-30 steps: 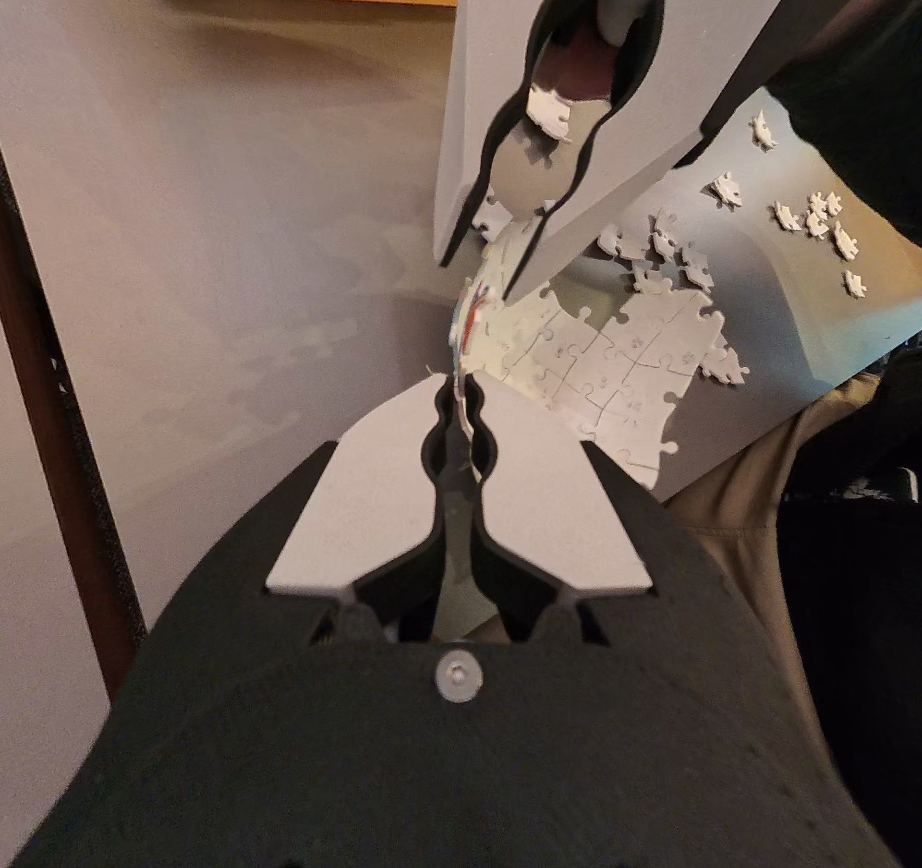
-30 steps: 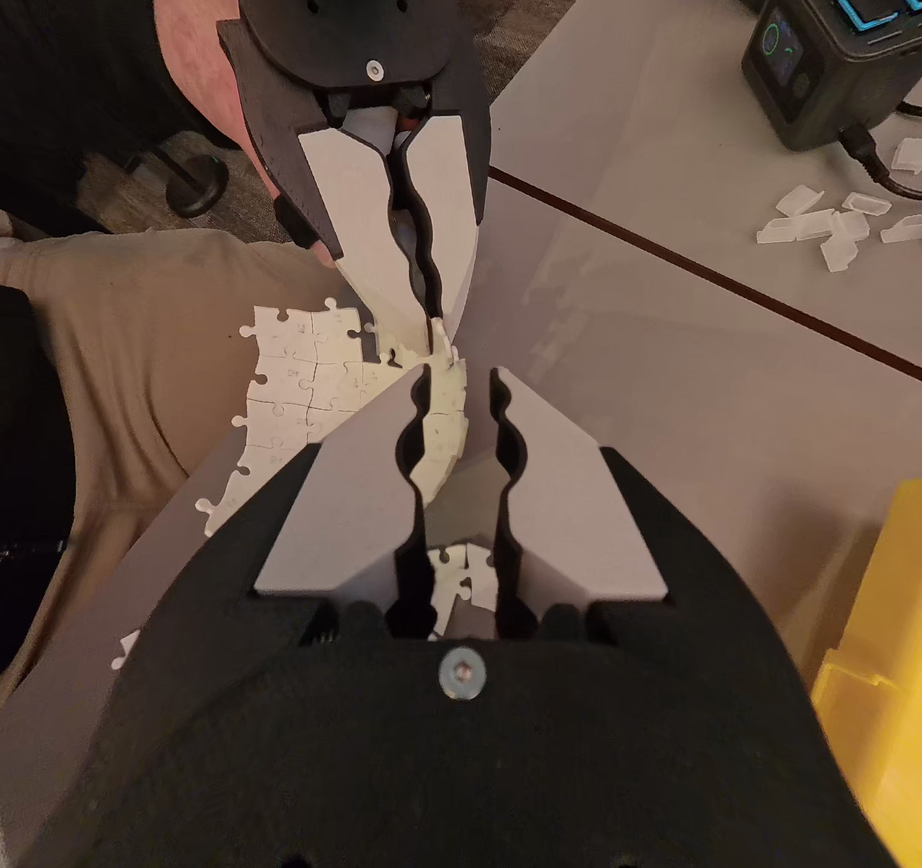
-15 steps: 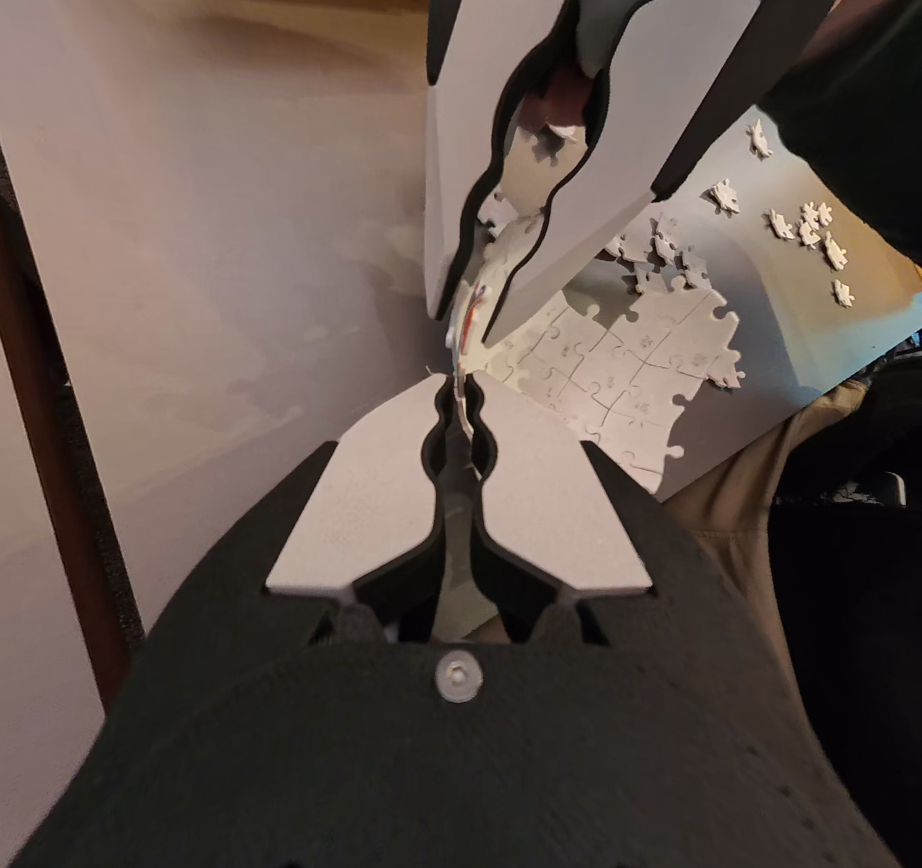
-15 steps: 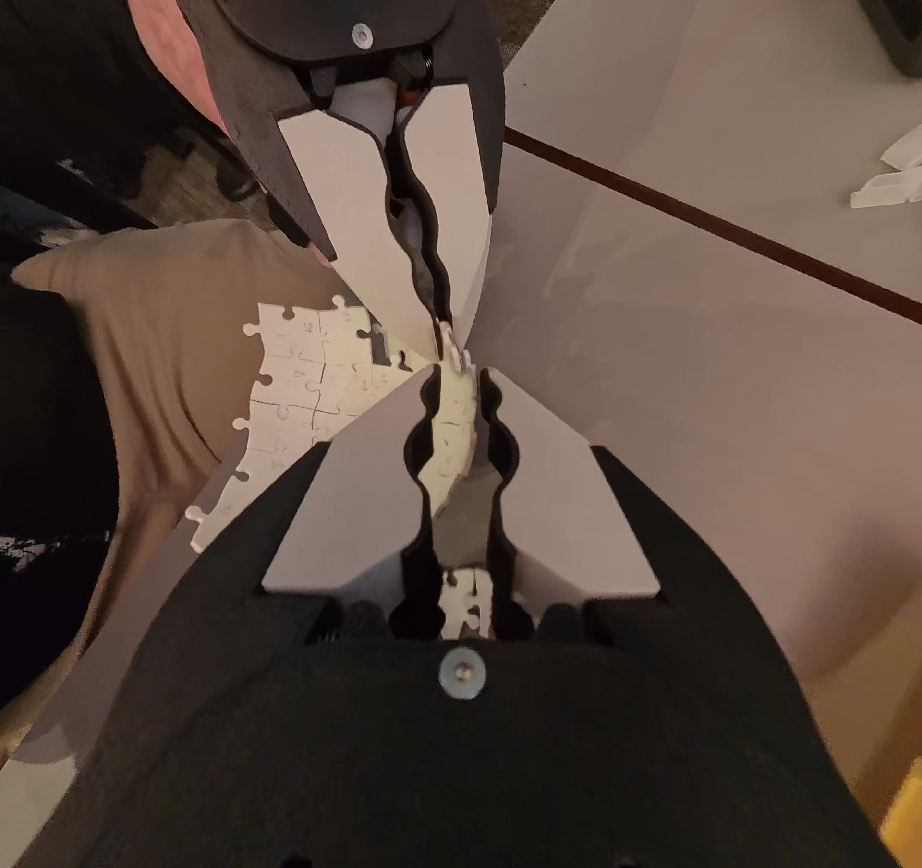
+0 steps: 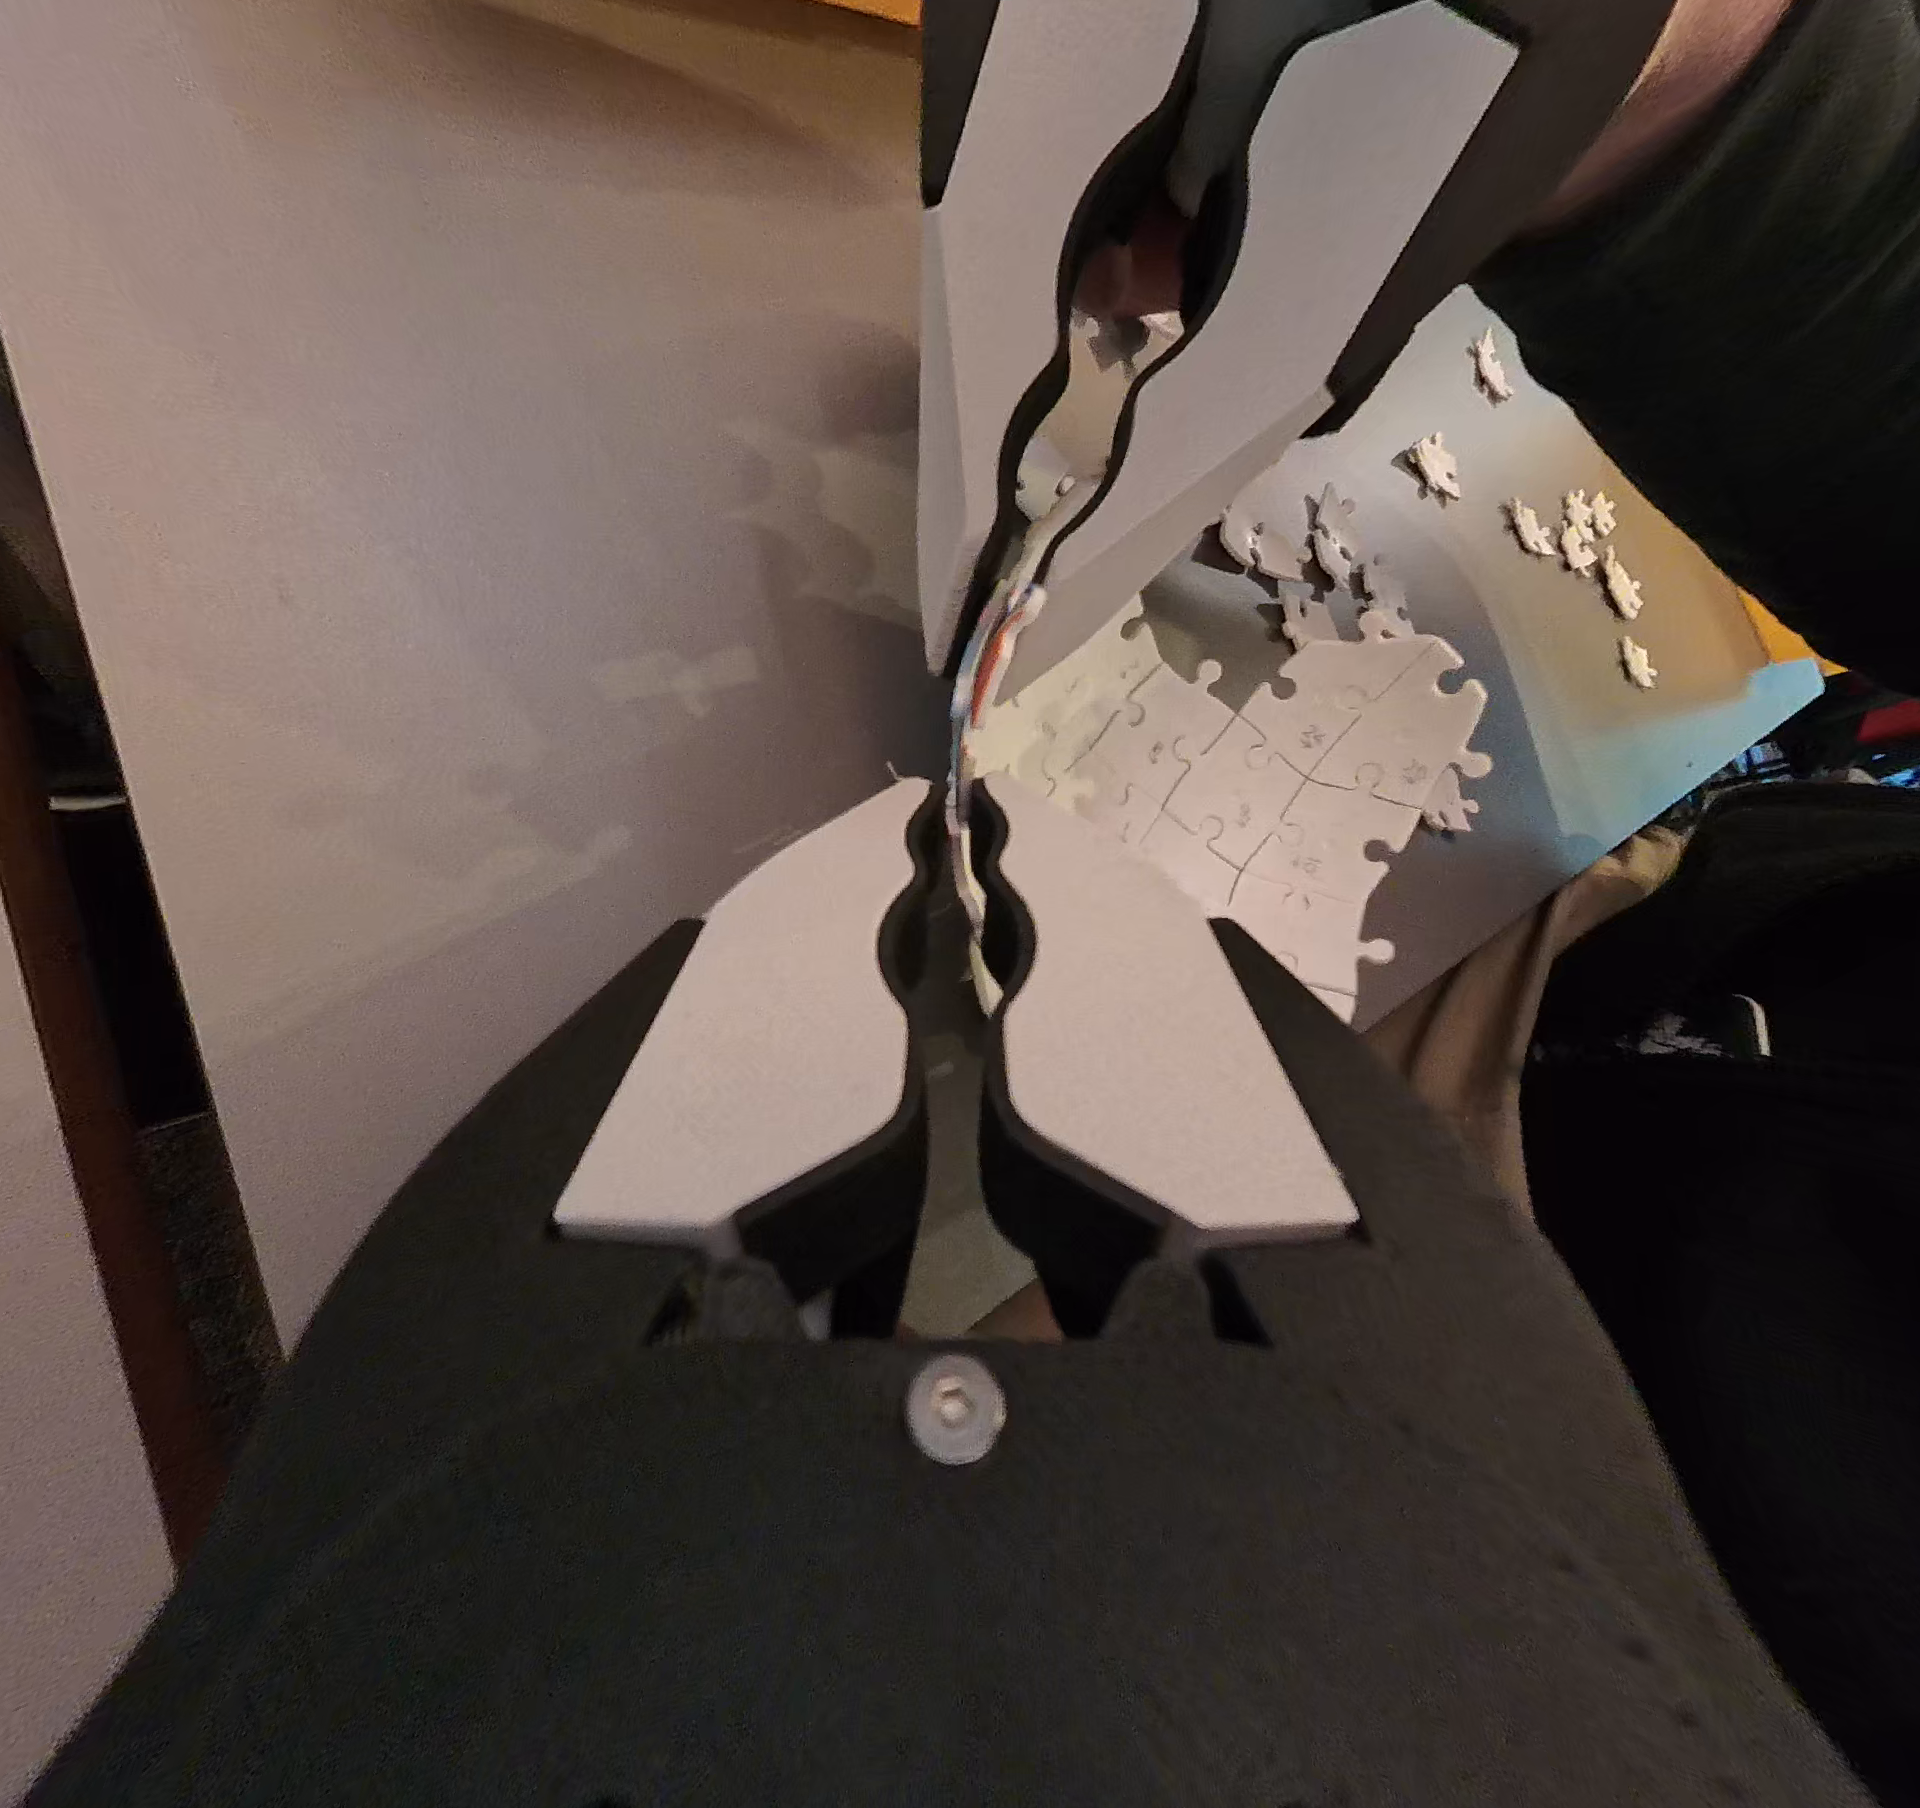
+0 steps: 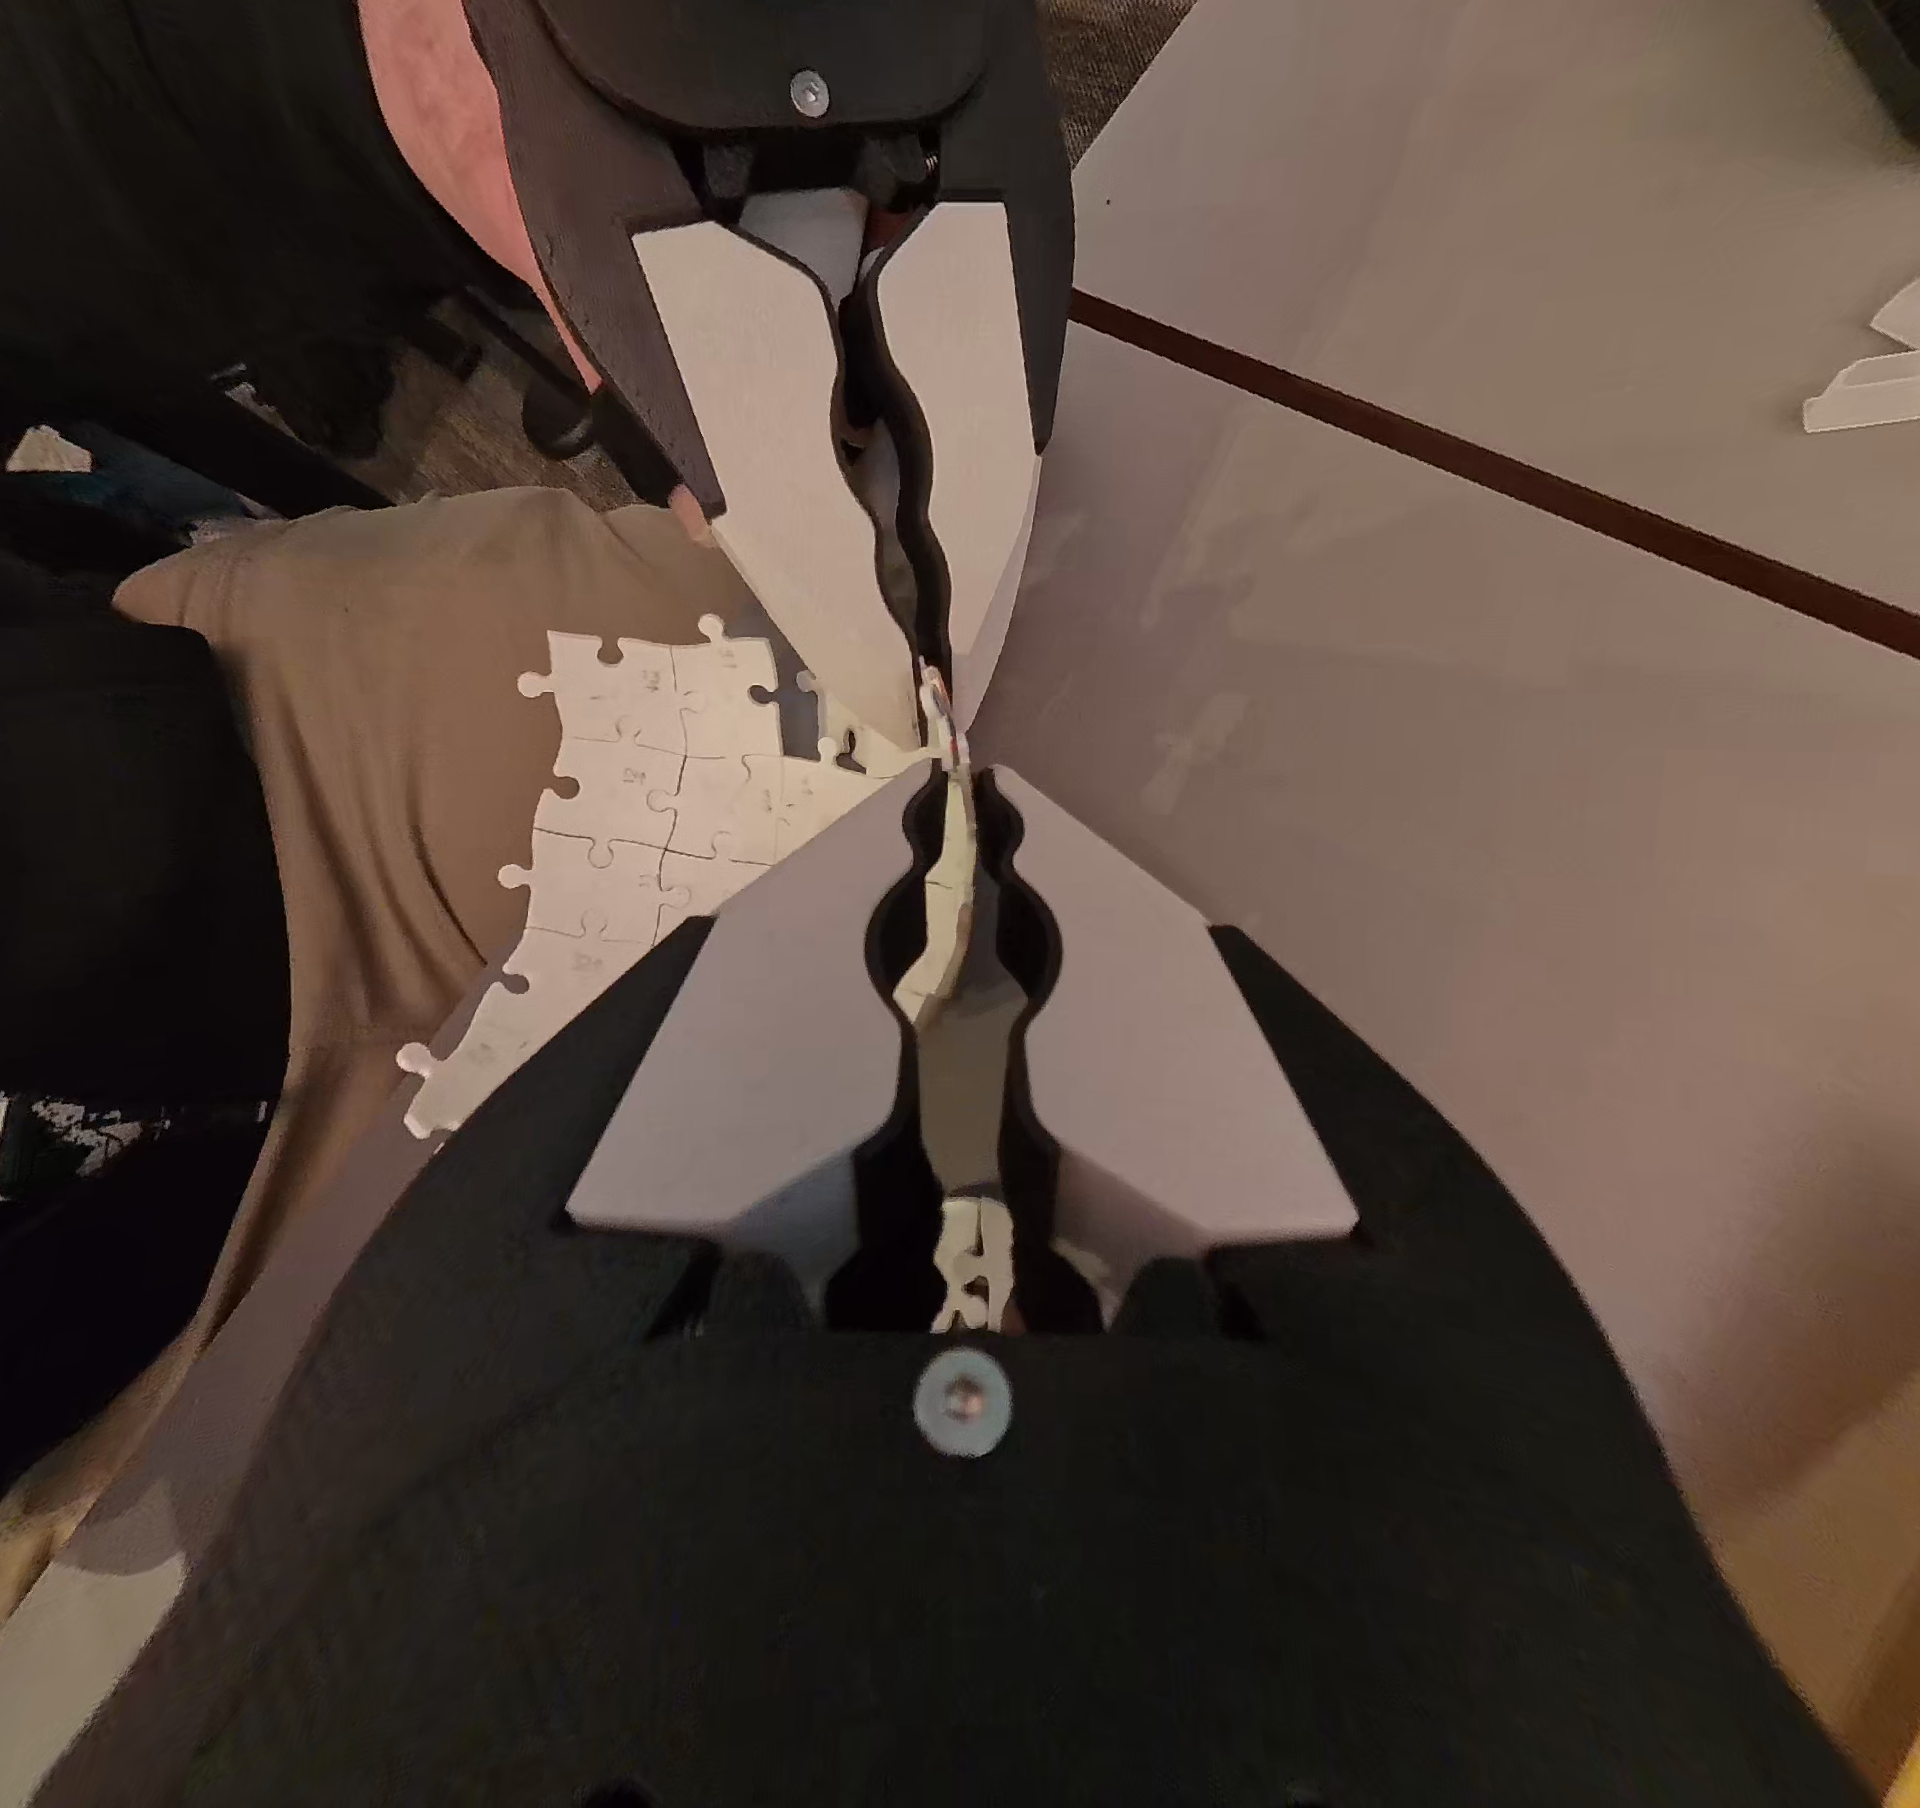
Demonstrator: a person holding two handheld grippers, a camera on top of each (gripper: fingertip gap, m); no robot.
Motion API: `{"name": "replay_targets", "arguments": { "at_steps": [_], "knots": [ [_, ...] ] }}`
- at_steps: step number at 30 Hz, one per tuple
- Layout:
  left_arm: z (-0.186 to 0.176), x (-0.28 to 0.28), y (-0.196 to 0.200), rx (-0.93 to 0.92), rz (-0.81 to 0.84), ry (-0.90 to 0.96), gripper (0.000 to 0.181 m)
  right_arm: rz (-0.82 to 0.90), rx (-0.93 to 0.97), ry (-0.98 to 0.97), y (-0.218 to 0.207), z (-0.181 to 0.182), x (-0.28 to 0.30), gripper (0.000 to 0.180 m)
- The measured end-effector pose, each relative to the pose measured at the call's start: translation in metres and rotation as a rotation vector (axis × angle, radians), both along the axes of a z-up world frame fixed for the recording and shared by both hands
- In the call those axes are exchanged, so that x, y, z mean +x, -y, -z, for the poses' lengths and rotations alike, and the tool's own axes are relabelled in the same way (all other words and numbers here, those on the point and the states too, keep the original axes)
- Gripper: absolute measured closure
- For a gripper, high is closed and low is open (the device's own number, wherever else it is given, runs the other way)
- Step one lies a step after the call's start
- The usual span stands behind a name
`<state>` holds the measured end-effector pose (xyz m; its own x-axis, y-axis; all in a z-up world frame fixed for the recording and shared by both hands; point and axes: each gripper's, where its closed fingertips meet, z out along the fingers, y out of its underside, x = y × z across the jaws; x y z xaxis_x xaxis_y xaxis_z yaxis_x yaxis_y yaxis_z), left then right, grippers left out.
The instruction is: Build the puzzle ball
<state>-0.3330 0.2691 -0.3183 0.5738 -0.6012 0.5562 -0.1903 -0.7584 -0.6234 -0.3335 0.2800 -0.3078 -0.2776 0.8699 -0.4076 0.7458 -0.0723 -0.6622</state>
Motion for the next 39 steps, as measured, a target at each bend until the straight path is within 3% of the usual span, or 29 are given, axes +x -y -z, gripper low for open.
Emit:
{"name": "replay_targets", "arguments": {
  "at_steps": [20,39],
  "knots": [
    [0.0047,-0.0011,-0.0013,-0.066,-0.015,0.083,0.177,0.001,-0.084,-0.005,-0.0001,0.0034,-0.0003,0.171],
    [0.0037,-0.0024,0.0034,-0.121,0.002,0.116,0.177,0.005,-0.097,0.013,-0.0005,0.0071,0.0013,0.179]
  ]
}}
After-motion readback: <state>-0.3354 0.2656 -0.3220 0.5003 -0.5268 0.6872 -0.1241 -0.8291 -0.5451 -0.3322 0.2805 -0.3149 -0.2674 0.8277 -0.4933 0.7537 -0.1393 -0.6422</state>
